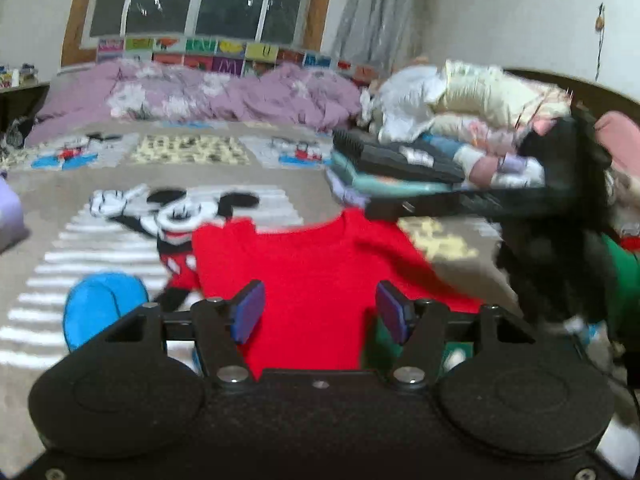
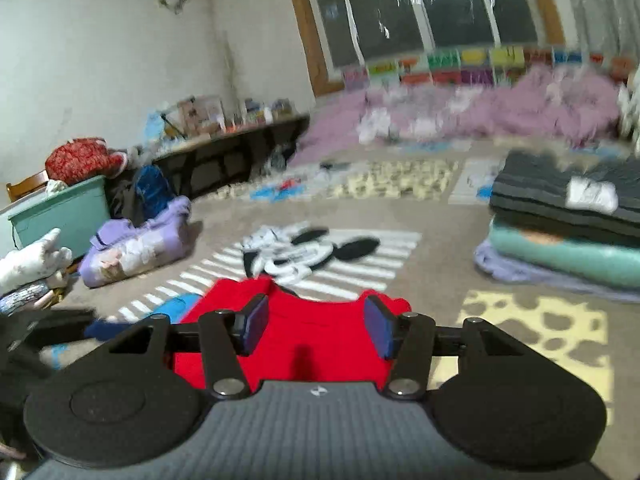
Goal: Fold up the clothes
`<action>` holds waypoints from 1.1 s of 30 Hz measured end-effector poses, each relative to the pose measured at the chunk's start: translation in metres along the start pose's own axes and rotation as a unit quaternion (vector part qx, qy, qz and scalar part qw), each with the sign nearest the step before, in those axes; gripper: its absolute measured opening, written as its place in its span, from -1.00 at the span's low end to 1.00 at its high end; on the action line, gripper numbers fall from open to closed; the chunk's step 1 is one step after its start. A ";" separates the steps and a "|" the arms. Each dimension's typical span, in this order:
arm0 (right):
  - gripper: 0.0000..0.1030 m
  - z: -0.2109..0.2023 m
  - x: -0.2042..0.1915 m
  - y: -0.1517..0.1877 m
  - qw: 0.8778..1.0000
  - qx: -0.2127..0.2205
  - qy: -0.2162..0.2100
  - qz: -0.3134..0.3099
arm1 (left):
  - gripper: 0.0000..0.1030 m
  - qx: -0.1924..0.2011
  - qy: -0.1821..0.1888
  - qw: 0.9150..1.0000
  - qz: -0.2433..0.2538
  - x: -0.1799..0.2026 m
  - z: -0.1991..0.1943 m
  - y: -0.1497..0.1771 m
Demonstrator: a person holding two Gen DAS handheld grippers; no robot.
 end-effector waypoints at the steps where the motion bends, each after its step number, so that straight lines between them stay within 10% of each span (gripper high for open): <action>1: 0.03 0.008 0.008 0.005 1.000 -0.009 -0.006 0.022 | 0.17 -0.010 -0.001 1.000 0.002 0.000 0.003 0.003; 9: -0.02 0.034 0.055 0.024 0.984 -0.037 -0.056 0.164 | 0.17 -0.014 0.014 1.000 -0.020 -0.008 0.005 0.006; 22: 0.24 -0.062 0.045 0.066 0.950 0.046 -0.005 0.309 | 0.18 0.003 0.010 0.989 -0.146 -0.027 -0.037 0.004; 33: 0.36 -0.052 0.012 0.099 0.948 -0.028 -0.019 0.316 | 0.18 -0.044 0.058 0.944 -0.321 -0.057 -0.018 0.018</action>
Point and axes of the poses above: each gripper's, at about its wrist camera, not at the fingertips, and z roughly the way its jaws point, x to its right, y to its underside, the point moved 1 cm from there along z, roughly the way its jaws point, and after that the axes turned 4 degrees about y, right-handed, at the moved point
